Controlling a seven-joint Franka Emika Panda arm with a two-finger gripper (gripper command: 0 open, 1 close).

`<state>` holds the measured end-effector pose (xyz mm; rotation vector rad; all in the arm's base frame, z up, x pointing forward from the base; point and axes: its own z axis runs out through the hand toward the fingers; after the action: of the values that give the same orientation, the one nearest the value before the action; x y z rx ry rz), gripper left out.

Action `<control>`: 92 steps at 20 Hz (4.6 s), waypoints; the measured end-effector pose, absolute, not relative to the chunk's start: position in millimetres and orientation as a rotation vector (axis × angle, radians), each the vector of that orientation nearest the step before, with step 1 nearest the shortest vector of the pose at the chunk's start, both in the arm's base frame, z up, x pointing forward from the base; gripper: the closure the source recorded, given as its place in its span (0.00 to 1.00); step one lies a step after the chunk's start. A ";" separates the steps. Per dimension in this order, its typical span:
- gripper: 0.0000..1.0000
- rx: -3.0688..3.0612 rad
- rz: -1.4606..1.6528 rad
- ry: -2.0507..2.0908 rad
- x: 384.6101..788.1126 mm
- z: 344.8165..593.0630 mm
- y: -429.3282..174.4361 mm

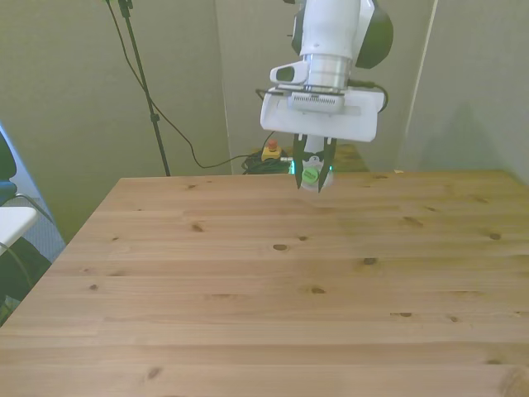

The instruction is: Stand the water bottle

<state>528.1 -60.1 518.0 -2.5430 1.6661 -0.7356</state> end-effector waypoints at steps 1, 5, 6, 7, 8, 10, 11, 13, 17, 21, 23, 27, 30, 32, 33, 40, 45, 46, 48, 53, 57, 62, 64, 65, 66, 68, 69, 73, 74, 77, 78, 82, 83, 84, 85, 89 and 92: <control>1.00 -2.532 -0.801 1.667 522.4 518.5 -54.5; 1.00 -2.556 -0.822 1.638 503.2 509.3 -41.1; 1.00 -2.546 -0.865 1.631 504.6 510.4 -40.3; 1.00 -2.519 -0.933 1.641 506.8 511.3 -39.9; 1.00 -2.492 -1.000 1.659 509.2 510.3 -40.6; 1.00 -2.431 -1.120 1.704 515.1 503.5 -47.4; 1.00 -2.398 -1.178 1.727 518.8 499.8 -53.8; 1.00 -2.321 -1.288 1.776 528.8 495.4 -67.4; 1.00 -2.162 -1.510 1.820 549.1 507.3 -75.5; 1.00 -1.997 -1.753 1.866 573.5 509.1 -80.2; 1.00 -1.902 -1.870 1.889 588.0 499.8 -79.8; 1.00 -1.820 -1.971 1.904 608.6 445.8 -70.4; 1.00 -1.806 -1.982 1.907 621.9 448.3 -71.3; 1.00 -1.792 -1.990 1.911 624.5 453.5 -73.8; 1.00 -1.798 -1.989 1.914 624.9 450.2 -74.9; 1.00 -1.836 -1.973 1.929 632.4 428.7 -78.5; 1.00 -1.857 -1.954 1.951 635.0 414.6 -81.4; 1.00 -1.861 -1.948 1.956 635.3 411.4 -82.0; 0.00 -1.863 -1.941 1.969 636.4 407.2 -82.1; 0.00 -1.863 -1.951 1.977 636.8 405.6 -80.5; 0.00 -1.870 -1.950 1.982 635.8 402.0 -81.0; 0.00 -1.882 -1.943 1.983 635.2 397.2 -80.1; 0.00 -1.882 -1.943 1.984 635.2 397.2 -80.1; 0.00 -1.882 -1.943 1.984 635.1 397.1 -80.0; 0.00 -1.882 -1.942 1.985 635.1 396.9 -79.7; 0.00 -1.885 -1.938 1.987 634.6 395.6 -78.5; 0.00 -1.886 -1.936 1.988 634.3 394.9 -77.7; 0.00 -1.895 -1.931 1.982 627.9 396.0 -73.5; 0.00 -1.898 -1.930 1.979 623.4 398.1 -71.1; 0.00 -1.898 -1.896 1.974 601.3 409.9 -57.6; 0.00 -1.897 -1.873 1.974 591.8 415.9 -51.2; 0.00 -2.024 -1.640 1.939 542.3 442.4 -19.5; 0.00 -2.075 -1.572 1.920 527.3 449.2 -12.3; 0.00 -2.124 -1.510 1.900 511.7 454.4 -6.3; 0.00 -2.169 -1.457 1.882 498.2 457.2 -1.5; 0.00 -2.325 -1.229 1.783 457.1 467.7 15.3; 0.00 -2.440 -1.050 1.696 437.8 480.2 16.8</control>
<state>437.8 16.8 480.2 -2.4401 1.6956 -1.0499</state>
